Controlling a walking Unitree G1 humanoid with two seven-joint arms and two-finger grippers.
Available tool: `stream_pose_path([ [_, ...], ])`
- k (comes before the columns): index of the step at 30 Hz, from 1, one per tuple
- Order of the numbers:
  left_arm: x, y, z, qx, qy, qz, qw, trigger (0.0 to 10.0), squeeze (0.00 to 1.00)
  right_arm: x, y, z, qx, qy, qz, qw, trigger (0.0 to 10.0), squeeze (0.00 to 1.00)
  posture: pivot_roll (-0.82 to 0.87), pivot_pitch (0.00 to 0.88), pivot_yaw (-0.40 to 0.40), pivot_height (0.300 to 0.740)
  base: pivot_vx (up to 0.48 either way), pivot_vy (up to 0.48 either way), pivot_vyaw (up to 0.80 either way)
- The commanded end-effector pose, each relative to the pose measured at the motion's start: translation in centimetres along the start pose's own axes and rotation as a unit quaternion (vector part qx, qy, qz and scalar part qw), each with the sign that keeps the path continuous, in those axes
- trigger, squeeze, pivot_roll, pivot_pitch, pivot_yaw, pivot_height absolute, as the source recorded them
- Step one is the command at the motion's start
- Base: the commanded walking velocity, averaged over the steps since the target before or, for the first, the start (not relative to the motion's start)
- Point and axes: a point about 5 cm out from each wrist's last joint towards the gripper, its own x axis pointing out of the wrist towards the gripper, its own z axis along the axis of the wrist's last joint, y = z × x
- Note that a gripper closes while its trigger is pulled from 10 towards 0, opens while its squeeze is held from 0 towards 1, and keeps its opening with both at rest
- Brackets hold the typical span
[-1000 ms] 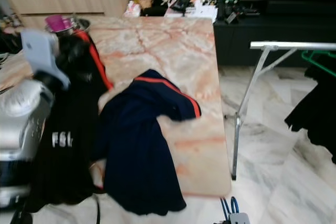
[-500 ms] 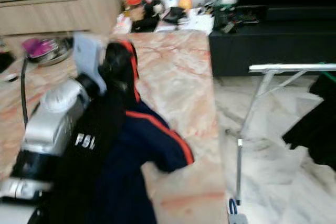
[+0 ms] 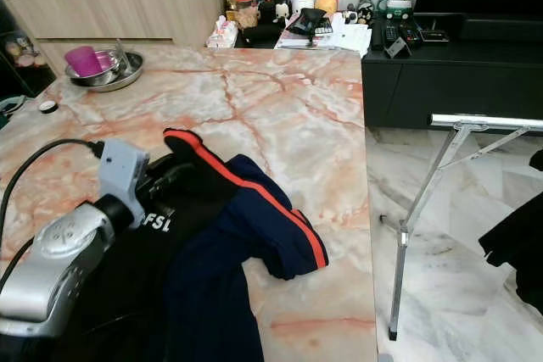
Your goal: Hang hanger
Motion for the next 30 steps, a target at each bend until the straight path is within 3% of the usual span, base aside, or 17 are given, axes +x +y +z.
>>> stream_pose_path([
  [1,-0.5,0.2,0.8,-0.001,-0.010,0.007,1.000,10.0,1.00,0.0,0.2,-0.3,0.002,0.006,0.002,1.000,10.0,0.00,0.04,0.211,0.047,0.740,0.000,0.000,0.00],
  [5,-2.8,1.0,1.0,-0.011,-0.013,0.049,0.999,10.0,1.00,-0.1,0.0,-0.4,-0.001,0.008,0.002,1.000,10.0,0.00,0.06,0.215,0.043,0.740,0.000,0.000,0.00],
  [7,-3.6,2.4,1.3,-0.010,-0.028,0.112,0.993,10.0,1.00,-0.1,0.0,-0.4,-0.004,0.008,0.002,1.000,10.0,0.00,0.07,0.213,0.039,0.740,0.000,0.000,0.00],
  [8,-3.7,3.1,1.5,-0.005,-0.037,0.144,0.989,10.0,0.94,-0.1,0.0,-0.4,-0.004,0.008,0.002,1.000,10.0,0.00,0.07,0.213,0.038,0.740,0.000,0.000,0.00],
  [9,-3.8,3.6,1.8,-0.002,-0.046,0.170,0.984,10.0,0.09,-0.1,0.0,-0.4,-0.006,0.008,0.002,1.000,10.0,0.00,0.06,0.212,0.036,0.740,0.000,0.000,0.00],
  [10,-3.8,3.9,2.1,-0.004,-0.062,0.193,0.979,10.0,0.00,0.0,0.0,-0.3,-0.008,0.008,0.003,1.000,10.0,0.00,0.06,0.211,0.035,0.740,0.000,0.000,0.00],
  [18,-2.5,2.3,2.5,-0.005,-0.078,0.162,0.984,10.0,0.00,0.1,0.0,0.4,0.005,-0.001,-0.003,1.000,10.0,0.00,0.05,0.205,0.033,0.740,0.000,-0.420,0.00],
  [24,-2.3,2.6,2.6,-0.004,-0.085,0.168,0.982,10.0,0.00,0.1,-0.3,0.3,0.024,0.000,-0.007,1.000,10.0,0.00,0.05,0.203,0.033,0.740,0.000,-0.480,0.00],
  [30,-2.4,2.7,2.6,-0.003,-0.086,0.171,0.982,10.0,0.00,-0.2,-1.0,-0.4,0.022,0.004,-0.010,1.000,10.0,0.00,0.05,0.202,0.033,0.740,0.000,-0.480,-0.66],
])
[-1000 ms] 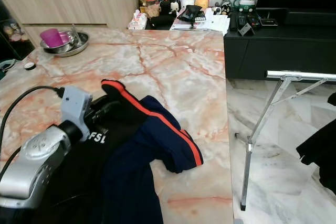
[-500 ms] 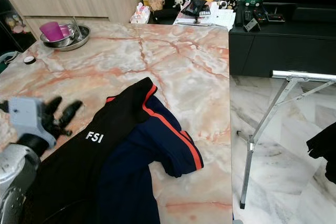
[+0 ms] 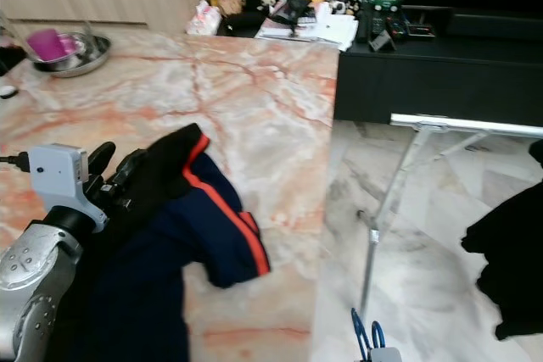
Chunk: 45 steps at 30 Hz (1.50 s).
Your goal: Hang hanger
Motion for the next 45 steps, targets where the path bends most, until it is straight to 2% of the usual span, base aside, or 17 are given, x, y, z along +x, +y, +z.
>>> stream_pose_path([
  [1,-0.1,0.1,0.3,0.008,-0.007,0.002,1.000,10.0,0.00,-0.2,-0.4,-1.1,0.005,0.015,-0.002,1.000,10.0,0.00,0.05,0.202,0.033,0.740,0.000,-0.480,-0.56],
  [10,-0.1,0.3,0.2,0.010,-0.008,0.007,1.000,10.0,0.00,-0.2,-0.2,-0.8,0.002,0.014,0.002,1.000,10.0,0.00,0.05,0.202,0.031,0.740,0.000,-0.480,-0.61],
  [17,0.0,0.1,0.1,0.009,-0.007,0.005,1.000,10.0,0.00,0.1,0.8,-0.2,-0.002,0.005,0.009,1.000,10.0,0.00,0.05,0.202,0.030,0.740,0.000,-0.480,0.00],
  [23,0.1,-0.3,-0.2,0.005,-0.003,0.000,1.000,10.0,0.00,0.1,1.0,-0.1,-0.001,0.004,0.011,1.000,10.0,0.00,0.04,0.205,0.030,0.740,0.000,-0.480,0.00],
  [32,0.1,-0.6,-0.5,0.003,0.003,-0.003,1.000,10.0,0.00,-0.1,-0.1,-0.7,-0.003,0.007,0.009,1.000,10.0,0.00,0.04,0.210,0.030,0.740,0.000,-0.107,0.00],
  [37,0.2,-0.8,-0.6,0.000,0.005,-0.005,1.000,10.0,0.00,-0.1,-0.1,-0.7,-0.005,0.008,0.010,1.000,10.0,0.00,0.04,0.209,0.029,0.740,0.000,-0.480,0.00],
  [45,0.2,-1.1,-0.9,-0.001,0.009,-0.005,1.000,10.0,0.00,0.1,1.0,-0.1,-0.006,0.003,0.017,1.000,10.0,0.00,0.04,0.207,0.027,0.740,0.000,-0.480,0.00],
])
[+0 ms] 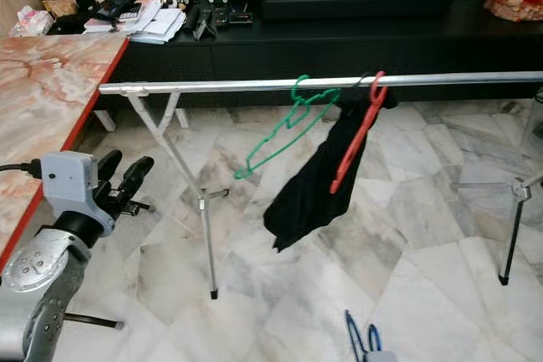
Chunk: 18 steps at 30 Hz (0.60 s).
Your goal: Hang hanger
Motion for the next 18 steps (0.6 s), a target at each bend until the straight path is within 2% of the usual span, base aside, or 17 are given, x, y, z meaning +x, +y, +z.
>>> stream_pose_path([
  [1,-0.23,0.16,-0.30,0.011,0.009,0.006,1.000,10.0,0.00,-0.13,0.03,-0.89,-0.001,0.015,-0.003,1.000,10.0,0.00,0.04,0.207,0.027,0.740,0.000,-0.480,0.00],
  [9,-0.14,0.18,-0.38,0.013,0.010,0.007,1.000,10.0,0.00,-0.12,0.26,-0.99,-0.002,0.017,-0.002,1.000,10.0,0.00,0.03,0.205,0.026,0.740,0.000,-0.480,0.00],
  [14,-0.08,0.09,-0.45,0.008,0.010,0.007,1.000,10.0,0.00,-0.22,-0.14,-1.20,-0.001,0.018,-0.004,1.000,10.0,0.00,0.03,0.206,0.024,0.740,0.000,-0.462,0.00],
  [18,-0.19,0.07,-1.23,0.001,0.030,0.001,1.000,10.0,0.00,-0.25,-0.34,-1.21,-0.001,0.018,-0.006,1.000,10.0,0.00,0.03,0.207,0.023,0.740,0.000,0.000,0.00],
])
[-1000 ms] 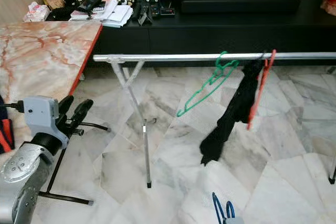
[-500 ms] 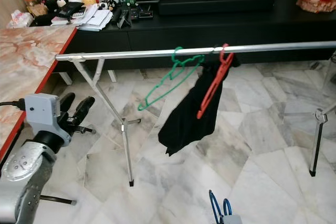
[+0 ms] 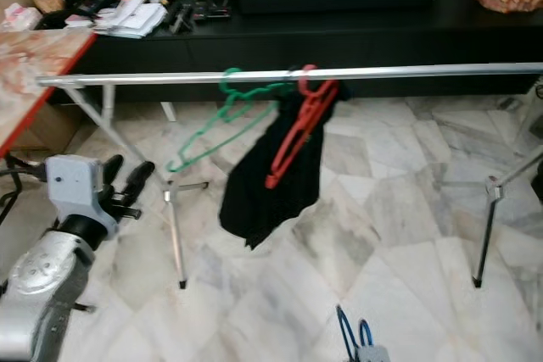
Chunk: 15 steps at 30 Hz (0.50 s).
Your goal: Hang hanger
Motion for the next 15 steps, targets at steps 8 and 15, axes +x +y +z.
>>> stream_pose_path([
  [8,-1.9,-1.0,-5.3,0.066,0.132,-0.112,0.983,10.0,0.00,0.0,0.8,-0.5,-0.001,0.006,0.017,1.000,10.0,0.00,0.03,0.205,0.021,0.740,0.000,0.000,0.00],
  [15,-3.1,-3.0,-7.7,0.095,0.188,-0.251,0.945,10.0,0.00,0.3,0.6,2.0,-0.045,-0.028,0.017,0.998,10.0,0.00,0.01,0.201,0.020,0.740,0.000,0.000,0.00],
])
